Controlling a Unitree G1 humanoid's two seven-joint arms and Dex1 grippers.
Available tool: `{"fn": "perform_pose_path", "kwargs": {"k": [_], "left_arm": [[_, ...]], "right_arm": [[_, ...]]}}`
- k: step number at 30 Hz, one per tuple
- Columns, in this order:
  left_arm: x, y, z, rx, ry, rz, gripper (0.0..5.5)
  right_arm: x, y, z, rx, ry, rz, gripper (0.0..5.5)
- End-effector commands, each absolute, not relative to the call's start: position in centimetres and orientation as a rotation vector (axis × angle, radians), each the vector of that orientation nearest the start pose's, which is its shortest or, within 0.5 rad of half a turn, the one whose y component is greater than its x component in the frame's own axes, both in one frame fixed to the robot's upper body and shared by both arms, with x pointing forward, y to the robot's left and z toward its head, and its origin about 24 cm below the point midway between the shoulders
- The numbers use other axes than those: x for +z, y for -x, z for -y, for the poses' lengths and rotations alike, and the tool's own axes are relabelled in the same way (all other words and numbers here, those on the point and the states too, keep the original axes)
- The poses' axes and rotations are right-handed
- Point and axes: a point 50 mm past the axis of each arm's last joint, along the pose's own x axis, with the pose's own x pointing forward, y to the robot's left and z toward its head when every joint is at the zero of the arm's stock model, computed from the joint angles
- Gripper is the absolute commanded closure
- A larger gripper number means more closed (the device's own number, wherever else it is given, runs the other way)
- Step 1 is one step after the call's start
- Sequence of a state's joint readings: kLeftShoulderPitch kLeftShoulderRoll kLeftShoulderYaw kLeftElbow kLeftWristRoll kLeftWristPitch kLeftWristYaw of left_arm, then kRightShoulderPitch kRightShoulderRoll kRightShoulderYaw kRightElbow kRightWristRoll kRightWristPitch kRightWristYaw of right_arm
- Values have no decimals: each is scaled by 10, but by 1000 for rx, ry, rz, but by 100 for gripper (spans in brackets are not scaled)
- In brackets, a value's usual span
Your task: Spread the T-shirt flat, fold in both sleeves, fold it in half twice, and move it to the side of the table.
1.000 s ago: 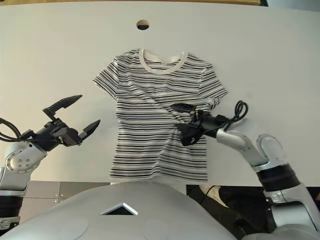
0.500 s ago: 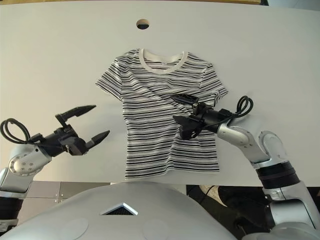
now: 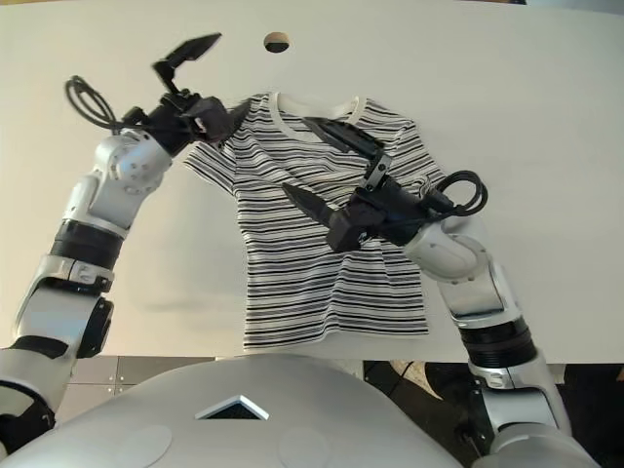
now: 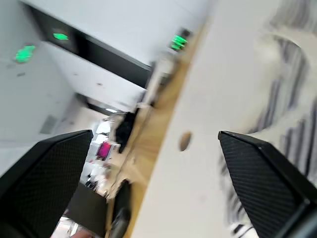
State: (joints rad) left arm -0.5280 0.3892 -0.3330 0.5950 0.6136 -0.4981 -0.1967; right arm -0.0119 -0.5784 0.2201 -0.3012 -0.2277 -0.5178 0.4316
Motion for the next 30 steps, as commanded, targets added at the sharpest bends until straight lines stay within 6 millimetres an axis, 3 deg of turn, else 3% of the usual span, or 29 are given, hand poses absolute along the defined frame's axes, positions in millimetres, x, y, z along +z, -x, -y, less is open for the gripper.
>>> {"fn": "perform_pose_path", "kwargs": {"k": [1,3,5,8,10,15,20,23,30], "left_arm": [[58,-330,-123,-692,-1089,305,80],[67,-331,-125,-591,-1001,372,80],[95,-332,-130,-383,-786,503,80],[132,-320,-146,-97,-395,666,80],[136,-304,-152,-7,-252,700,80],[99,-280,-137,-92,-227,581,80],[103,-272,-135,-149,-172,592,80],[106,-267,-132,-180,-183,594,80],[108,-262,-127,-257,-395,627,80]], "right_arm": [[165,-231,155,503,700,732,130],[184,-242,167,294,581,793,130],[194,-253,169,160,488,822,130],[198,-270,159,33,415,834,130],[194,-278,155,-26,350,816,130],[184,-273,161,-43,278,804,130],[172,-264,152,34,294,776,130],[174,-257,154,30,301,790,130],[172,-253,153,51,368,768,130]]}}
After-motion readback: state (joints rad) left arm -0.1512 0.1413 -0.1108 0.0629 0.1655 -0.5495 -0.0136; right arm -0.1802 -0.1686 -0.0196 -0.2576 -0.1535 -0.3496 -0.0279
